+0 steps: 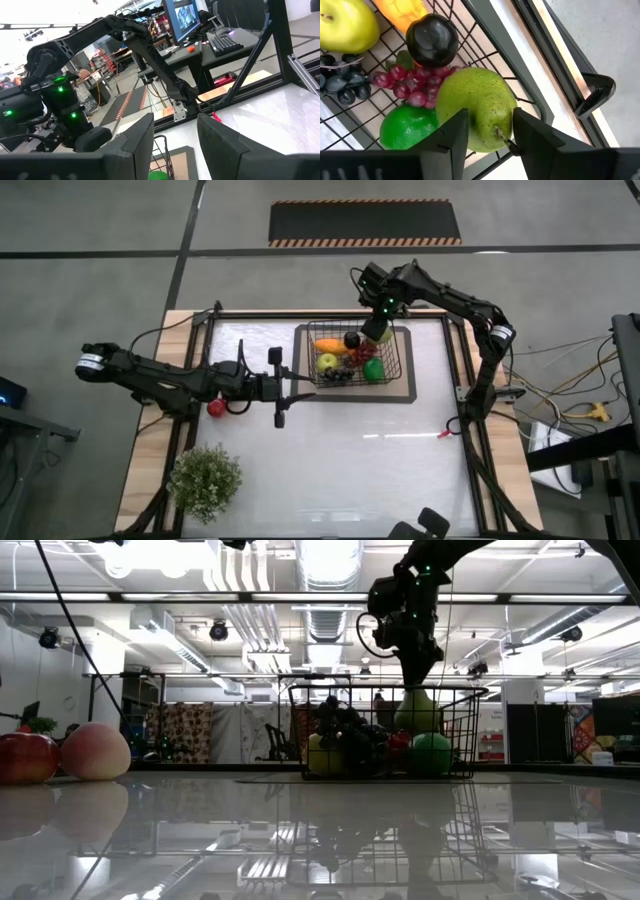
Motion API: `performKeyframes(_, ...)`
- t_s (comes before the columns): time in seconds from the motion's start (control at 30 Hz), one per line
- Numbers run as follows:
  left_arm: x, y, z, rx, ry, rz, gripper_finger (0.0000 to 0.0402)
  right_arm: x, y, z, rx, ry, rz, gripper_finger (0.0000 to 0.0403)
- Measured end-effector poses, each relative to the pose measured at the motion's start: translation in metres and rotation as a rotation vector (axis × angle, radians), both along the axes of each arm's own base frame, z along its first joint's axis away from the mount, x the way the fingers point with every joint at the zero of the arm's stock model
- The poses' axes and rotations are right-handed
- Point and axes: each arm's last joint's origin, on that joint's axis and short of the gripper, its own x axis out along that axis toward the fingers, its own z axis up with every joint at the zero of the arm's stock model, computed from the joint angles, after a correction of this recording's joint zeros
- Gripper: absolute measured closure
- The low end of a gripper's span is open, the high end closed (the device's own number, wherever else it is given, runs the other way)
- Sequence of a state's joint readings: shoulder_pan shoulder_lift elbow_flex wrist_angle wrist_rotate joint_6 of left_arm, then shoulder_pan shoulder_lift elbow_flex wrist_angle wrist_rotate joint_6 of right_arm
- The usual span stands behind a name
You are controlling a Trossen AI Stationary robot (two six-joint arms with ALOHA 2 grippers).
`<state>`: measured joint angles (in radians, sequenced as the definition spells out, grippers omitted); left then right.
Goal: Build produce basket
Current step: Put the green pear into the black wire basket, then put the pink peach into the black wire basket
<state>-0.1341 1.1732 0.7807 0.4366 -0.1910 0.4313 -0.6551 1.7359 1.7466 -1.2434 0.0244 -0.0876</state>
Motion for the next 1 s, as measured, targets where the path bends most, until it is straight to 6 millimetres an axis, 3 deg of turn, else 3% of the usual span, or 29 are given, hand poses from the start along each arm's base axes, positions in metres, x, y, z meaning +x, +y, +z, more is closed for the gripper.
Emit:
performKeyframes(0.2, 0.0, 0.0, 0.0, -0.001, 0.0, 0.0, 0.0267, -0.001, 0.0, 0.0, 0.006, 0.007, -0.011, 0.0241)
performKeyframes(0.43, 0.0, 0.0, 0.0, -0.003, 0.0, -0.001, 0.0267, -0.003, 0.002, 0.0, 0.023, 0.025, -0.009, 0.0238)
performKeyframes(0.63, 0.0, 0.001, -0.003, -0.007, 0.026, 0.035, 0.0267, -0.008, 0.011, 0.018, 0.027, 0.009, -0.03, 0.0241)
performKeyframes(0.8, -0.001, 0.005, -0.008, -0.102, 0.061, 0.166, 0.0267, -0.018, 0.042, 0.048, -0.005, -0.06, -0.023, 0.0239)
performKeyframes(1.0, -0.001, 0.007, -0.027, -0.298, 0.198, 0.253, 0.0267, -0.033, 0.102, 0.086, -0.055, -0.195, 0.077, 0.0239)
